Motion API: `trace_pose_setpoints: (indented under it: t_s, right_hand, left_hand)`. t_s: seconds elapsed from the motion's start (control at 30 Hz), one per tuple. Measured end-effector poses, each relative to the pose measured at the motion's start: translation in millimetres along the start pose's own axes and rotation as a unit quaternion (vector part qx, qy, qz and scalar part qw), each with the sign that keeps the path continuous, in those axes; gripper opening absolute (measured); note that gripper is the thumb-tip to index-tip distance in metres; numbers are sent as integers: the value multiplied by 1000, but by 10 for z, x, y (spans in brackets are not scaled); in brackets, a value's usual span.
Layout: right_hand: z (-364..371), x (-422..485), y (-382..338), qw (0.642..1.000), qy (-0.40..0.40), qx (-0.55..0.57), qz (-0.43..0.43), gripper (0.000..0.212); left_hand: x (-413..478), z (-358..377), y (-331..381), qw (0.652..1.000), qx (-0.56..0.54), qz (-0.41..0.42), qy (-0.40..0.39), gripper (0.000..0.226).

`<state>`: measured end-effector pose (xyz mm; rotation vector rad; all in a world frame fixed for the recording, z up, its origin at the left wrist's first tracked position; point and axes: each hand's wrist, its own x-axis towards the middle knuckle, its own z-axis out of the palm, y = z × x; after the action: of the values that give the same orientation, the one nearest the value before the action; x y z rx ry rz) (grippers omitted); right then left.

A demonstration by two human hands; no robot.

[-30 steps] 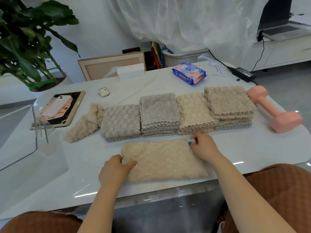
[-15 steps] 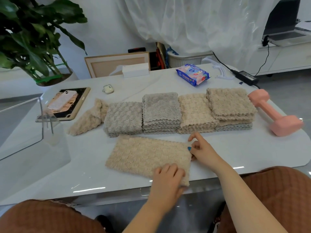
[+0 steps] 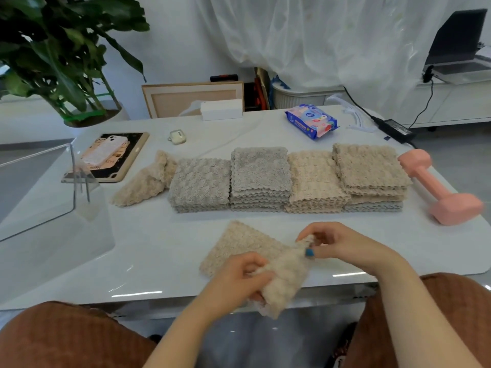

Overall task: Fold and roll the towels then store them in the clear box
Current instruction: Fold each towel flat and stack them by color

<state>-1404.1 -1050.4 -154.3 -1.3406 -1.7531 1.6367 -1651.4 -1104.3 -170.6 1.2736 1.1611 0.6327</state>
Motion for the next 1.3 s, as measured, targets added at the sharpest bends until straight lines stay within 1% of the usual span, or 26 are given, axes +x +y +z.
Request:
trace_pose_setpoints:
  t_s: [0.03, 0.1, 0.17, 0.23, 0.27, 0.3, 0.33, 0.4, 0.43, 0.5, 0.53, 0.57, 0.63, 0.67, 0.73, 0.83, 0.87, 0.93, 1.0, 1.07, 1.1, 1.13, 1.2, 1.27, 1.3]
  right_hand:
    - [93, 103, -75, 999, 16, -48, -2, 17]
    - [287, 368, -217, 992, 39, -119, -15, 5]
    - [477, 685, -357, 981, 42, -183, -39, 9]
    - [642, 973, -451, 967, 23, -250, -38, 7]
    - [743, 1126, -488, 959, 4, -280, -33, 6]
    - [806, 1240, -477, 952, -7, -306, -25, 4]
    - [873, 1341, -462, 944, -20, -329, -20, 2]
    - [935, 1439, -409, 935, -23, -354, -22, 4]
    - [944, 1460, -396, 934, -17, -355, -25, 6]
    - [917, 1436, -391, 937, -9, -347, -18, 13]
    - [895, 1407, -406, 940, -15, -342, -7, 19]
    - [874, 1373, -421, 940, -29, -339, 8, 25]
    - [820, 1293, -457, 932, -66, -355, 35, 34]
    - [775, 1238, -473, 924, -78, -371, 44, 35]
    - [673, 1091, -524, 920, -81, -378, 66, 31]
    - [440, 798, -624, 934, -57, -344, 82, 21]
    - [353, 689, -674, 941, -32, -331, 64, 21]
    - [211, 543, -762, 951, 51, -304, -20, 26]
    - [115, 414, -785, 943, 126, -289, -103, 34]
    - [111, 324, -700, 936, 138, -295, -132, 41]
    - [143, 295, -602, 934, 128, -306, -132, 43]
    - [190, 258, -488, 935, 109, -317, -116, 44]
    - [302, 203, -249, 943, 36, -327, -44, 40]
    - [347, 115, -76, 954, -39, -294, 37, 32]
    - [335, 91, -39, 961, -54, -265, 59, 30]
  left_hand:
    - [-41, -107, -19, 999, -10, -16, 29, 1]
    - [-116, -318, -42, 994, -8, -38, 98, 5]
    - [-154, -539, -66, 982, 38, -37, 181, 9]
    - [-114, -716, -102, 956, 149, -36, 251, 13]
    - [-100, -805, -146, 937, 215, -46, 272, 15]
    - [-64, -837, -192, 920, 270, -62, 277, 15]
    - [-30, -857, -246, 909, 302, -79, 275, 15]
    - [33, -832, -332, 908, 312, -101, 261, 15]
    - [52, -822, -358, 914, 296, -106, 256, 20]
    - [71, -817, -369, 933, 246, -120, 232, 39]
    - [79, -826, -365, 940, 233, -132, 212, 47]
    - [87, -838, -361, 944, 232, -141, 189, 50]
    - [109, -851, -334, 954, 222, -141, 141, 40]
    - [138, -846, -302, 961, 214, -133, 114, 32]
    - [184, -829, -210, 972, 195, -107, 76, 26]
    - [269, -793, 9, 980, 180, -40, 68, 23]
    - [300, -763, 104, 981, 180, -6, 68, 24]
    - [334, -721, 295, 976, 176, 89, 97, 30]
    - [355, -661, 452, 953, 197, 187, 138, 38]
    - [358, -610, 456, 924, 251, 253, 139, 43]
    - [359, -591, 378, 912, 285, 268, 123, 44]
    - [360, -569, 259, 908, 312, 261, 97, 44]
    - [279, -561, 9, 924, 330, 187, 43, 41]
    - [171, -524, -148, 953, 286, 99, 8, 41]
    - [144, -518, -183, 966, 249, 69, 22, 39]
